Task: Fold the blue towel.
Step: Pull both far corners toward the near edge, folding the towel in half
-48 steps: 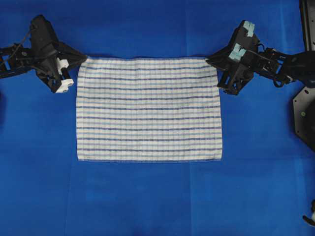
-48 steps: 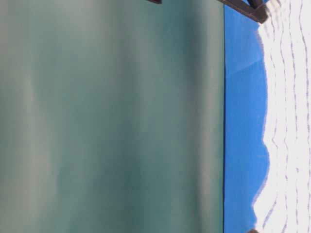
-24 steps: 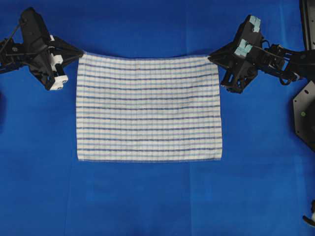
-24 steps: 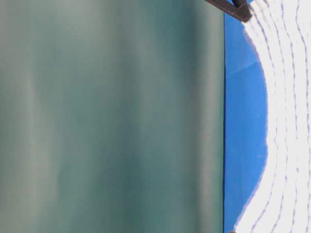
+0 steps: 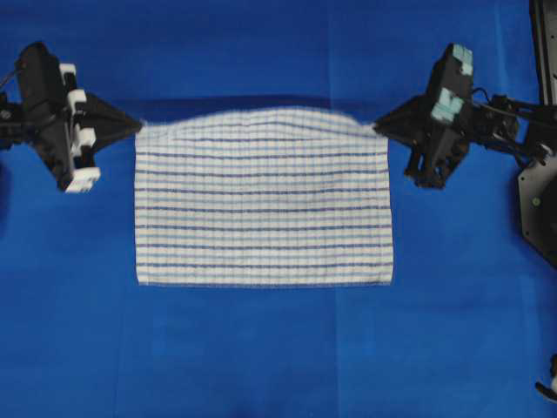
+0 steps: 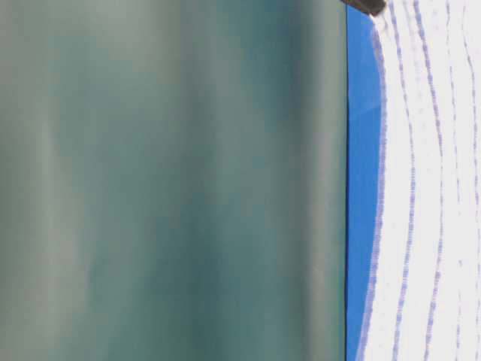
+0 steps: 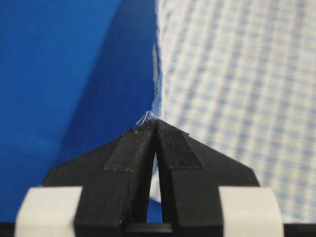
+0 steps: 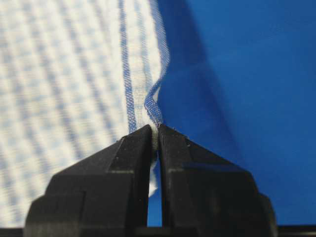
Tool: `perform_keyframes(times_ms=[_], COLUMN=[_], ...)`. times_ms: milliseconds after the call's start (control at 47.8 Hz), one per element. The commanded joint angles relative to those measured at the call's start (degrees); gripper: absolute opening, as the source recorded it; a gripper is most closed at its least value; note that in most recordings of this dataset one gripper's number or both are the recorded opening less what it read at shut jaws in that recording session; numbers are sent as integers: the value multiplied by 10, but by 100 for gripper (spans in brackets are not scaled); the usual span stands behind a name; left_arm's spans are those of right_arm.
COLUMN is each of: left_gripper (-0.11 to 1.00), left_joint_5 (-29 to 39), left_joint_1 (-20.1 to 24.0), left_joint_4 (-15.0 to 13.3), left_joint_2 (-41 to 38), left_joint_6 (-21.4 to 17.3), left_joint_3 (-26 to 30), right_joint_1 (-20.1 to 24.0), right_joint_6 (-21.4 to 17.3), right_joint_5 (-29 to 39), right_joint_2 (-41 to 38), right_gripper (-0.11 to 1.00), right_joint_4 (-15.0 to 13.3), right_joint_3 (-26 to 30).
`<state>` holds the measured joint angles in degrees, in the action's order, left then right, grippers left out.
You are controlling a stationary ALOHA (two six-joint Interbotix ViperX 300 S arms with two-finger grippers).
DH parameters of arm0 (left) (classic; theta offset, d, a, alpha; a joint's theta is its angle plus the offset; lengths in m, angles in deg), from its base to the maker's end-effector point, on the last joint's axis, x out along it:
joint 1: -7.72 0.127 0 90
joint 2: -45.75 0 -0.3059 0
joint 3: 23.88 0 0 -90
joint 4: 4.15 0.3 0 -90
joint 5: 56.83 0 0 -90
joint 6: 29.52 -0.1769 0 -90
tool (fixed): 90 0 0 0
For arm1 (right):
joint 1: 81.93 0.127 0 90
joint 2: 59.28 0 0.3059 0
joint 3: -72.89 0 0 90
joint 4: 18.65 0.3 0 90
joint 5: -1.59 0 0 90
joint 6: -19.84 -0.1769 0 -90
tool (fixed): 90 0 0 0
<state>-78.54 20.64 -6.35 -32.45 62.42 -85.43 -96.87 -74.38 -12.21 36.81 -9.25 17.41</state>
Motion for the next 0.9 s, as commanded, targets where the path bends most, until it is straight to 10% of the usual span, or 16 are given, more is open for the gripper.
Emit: perform_keyframes(times_ms=[0, 627, 878], left_gripper=[0, 0, 0], left_joint_5=[-2, -10, -8], left_joint_1=[-25, -220, -235], left_joint_4=[-2, -4, -4], left_joint_2=[28, 69, 48], left_joint_6=[6, 82, 95], left_joint_3=[-3, -8, 1], right_joint_1=[22, 207, 240], right_joint_6=[-8, -30, -30], right_joint_5=[10, 43, 43], right_joint_2=[28, 99, 88], right_gripper=[6, 6, 6], right_joint_4=[8, 83, 98], right_joint_3=[0, -14, -11])
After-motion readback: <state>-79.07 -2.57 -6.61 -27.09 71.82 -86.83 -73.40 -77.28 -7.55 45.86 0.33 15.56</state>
